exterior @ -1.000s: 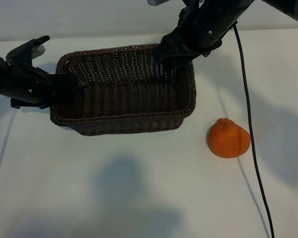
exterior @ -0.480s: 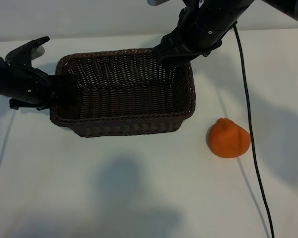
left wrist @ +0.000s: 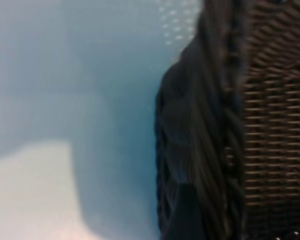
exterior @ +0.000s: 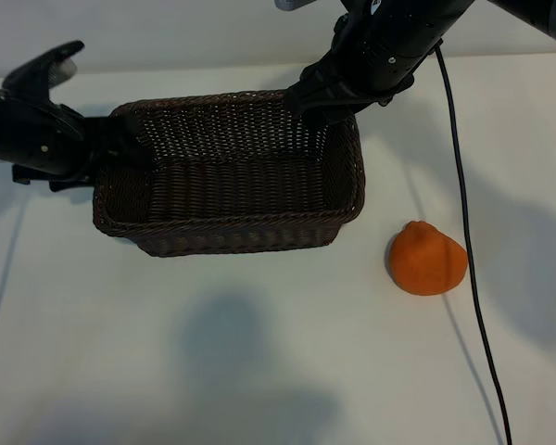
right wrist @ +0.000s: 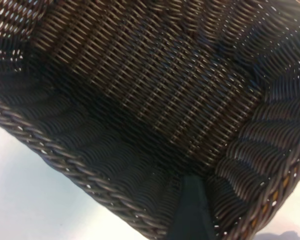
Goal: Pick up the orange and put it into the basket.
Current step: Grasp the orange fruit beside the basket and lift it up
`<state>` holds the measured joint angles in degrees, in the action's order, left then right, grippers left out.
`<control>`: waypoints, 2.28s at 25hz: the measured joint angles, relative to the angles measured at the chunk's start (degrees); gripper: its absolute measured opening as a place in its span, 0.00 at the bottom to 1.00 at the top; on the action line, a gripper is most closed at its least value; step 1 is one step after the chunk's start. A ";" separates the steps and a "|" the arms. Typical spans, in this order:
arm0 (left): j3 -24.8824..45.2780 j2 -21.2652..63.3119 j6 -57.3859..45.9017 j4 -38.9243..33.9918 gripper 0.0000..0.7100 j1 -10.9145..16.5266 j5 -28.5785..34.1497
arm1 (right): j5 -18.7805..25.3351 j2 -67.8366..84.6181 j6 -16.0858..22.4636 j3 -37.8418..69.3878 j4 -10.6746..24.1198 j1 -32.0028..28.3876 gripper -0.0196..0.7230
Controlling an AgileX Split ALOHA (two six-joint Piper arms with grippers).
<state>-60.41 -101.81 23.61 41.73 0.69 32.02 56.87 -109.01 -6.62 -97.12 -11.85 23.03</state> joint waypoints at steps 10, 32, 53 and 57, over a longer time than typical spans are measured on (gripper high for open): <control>0.00 9.59 -0.26 -2.63 0.84 0.59 4.05 | 0.00 0.00 0.00 0.00 0.06 0.00 0.75; -9.92 12.75 -9.08 -13.11 0.84 0.59 9.17 | 8.39 0.00 2.34 -6.35 10.40 0.00 0.80; -10.29 12.75 -11.68 -16.38 0.84 0.59 9.41 | 11.64 -0.01 6.62 7.06 16.25 -7.67 0.81; -10.29 12.75 -11.68 -16.51 0.84 0.59 9.36 | 8.48 -0.01 5.92 11.58 13.00 -7.85 0.81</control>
<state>-70.70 -89.06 11.93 25.21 1.28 41.38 65.35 -109.02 -0.70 -85.54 1.15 15.18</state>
